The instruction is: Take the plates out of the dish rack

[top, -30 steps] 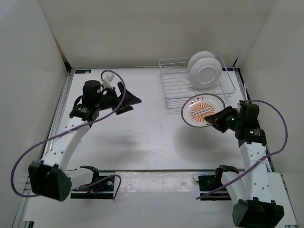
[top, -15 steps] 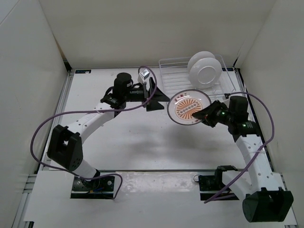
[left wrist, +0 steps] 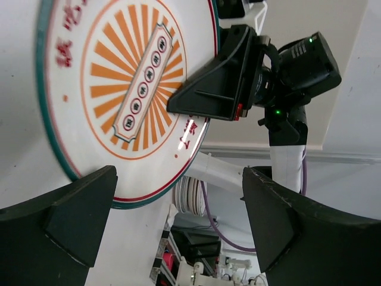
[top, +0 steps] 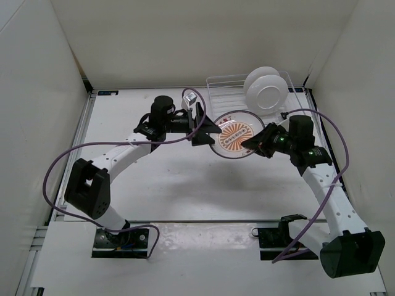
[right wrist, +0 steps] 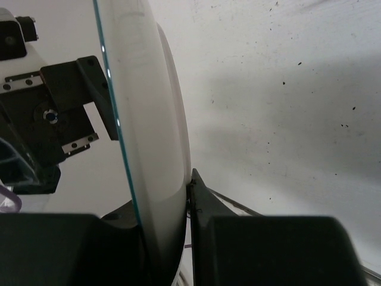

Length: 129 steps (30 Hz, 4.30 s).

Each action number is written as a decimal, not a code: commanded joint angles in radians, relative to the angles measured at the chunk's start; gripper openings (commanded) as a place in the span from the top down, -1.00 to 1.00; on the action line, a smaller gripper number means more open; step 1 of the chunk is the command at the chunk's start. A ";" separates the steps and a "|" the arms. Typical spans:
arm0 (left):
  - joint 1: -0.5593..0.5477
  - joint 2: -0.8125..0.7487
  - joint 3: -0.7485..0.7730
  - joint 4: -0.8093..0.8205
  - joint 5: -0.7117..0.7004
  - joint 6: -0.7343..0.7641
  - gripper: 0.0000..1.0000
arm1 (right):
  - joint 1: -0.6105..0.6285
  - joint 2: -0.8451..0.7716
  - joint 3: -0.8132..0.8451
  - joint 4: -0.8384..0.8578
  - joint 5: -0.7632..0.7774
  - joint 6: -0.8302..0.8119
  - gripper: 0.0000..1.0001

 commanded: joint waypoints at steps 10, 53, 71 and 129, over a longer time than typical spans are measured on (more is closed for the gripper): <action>0.171 -0.126 -0.129 -0.065 0.076 0.031 -0.93 | 0.075 0.003 0.067 0.186 -0.019 0.069 1.00; 0.354 -0.118 -0.377 -0.666 -0.289 0.376 0.25 | -0.144 0.568 1.120 -0.731 0.708 -0.019 -0.56; 0.357 -0.212 -0.158 -0.982 -0.461 0.443 -0.99 | -0.326 0.772 0.834 -0.607 0.556 0.103 -0.56; 0.395 -0.015 0.322 -0.756 -0.260 0.547 -0.78 | -0.323 0.829 0.527 -0.512 0.421 0.126 0.80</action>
